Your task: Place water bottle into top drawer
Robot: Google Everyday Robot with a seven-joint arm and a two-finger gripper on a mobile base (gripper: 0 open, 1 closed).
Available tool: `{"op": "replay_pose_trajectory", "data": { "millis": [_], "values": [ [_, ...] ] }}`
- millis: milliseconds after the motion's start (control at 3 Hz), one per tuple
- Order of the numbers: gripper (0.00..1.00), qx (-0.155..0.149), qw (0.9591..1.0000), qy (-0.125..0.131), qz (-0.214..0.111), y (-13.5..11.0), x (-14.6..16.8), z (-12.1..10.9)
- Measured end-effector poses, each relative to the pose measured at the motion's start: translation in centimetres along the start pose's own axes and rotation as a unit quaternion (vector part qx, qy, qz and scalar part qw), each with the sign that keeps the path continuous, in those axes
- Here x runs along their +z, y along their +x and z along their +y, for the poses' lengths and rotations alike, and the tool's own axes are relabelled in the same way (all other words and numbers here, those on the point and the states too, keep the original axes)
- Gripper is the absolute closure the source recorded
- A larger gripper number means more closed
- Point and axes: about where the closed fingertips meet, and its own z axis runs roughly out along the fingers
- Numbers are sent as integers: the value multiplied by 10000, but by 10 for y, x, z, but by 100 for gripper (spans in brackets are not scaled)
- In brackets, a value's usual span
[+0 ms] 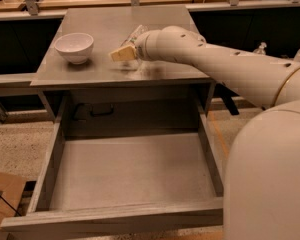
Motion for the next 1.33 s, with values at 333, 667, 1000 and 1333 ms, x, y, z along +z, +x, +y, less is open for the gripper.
{"op": "replay_pose_trajectory", "data": {
  "millis": [333,667,1000,1333],
  "values": [
    [0,204,9998,47,-67,-2,22,0],
    [25,405,9985,-11,-356,-3,24,-1],
    [47,529,9971,-147,-528,-2,20,11],
    [72,547,9965,-160,-604,0,13,15]
  ]
}}
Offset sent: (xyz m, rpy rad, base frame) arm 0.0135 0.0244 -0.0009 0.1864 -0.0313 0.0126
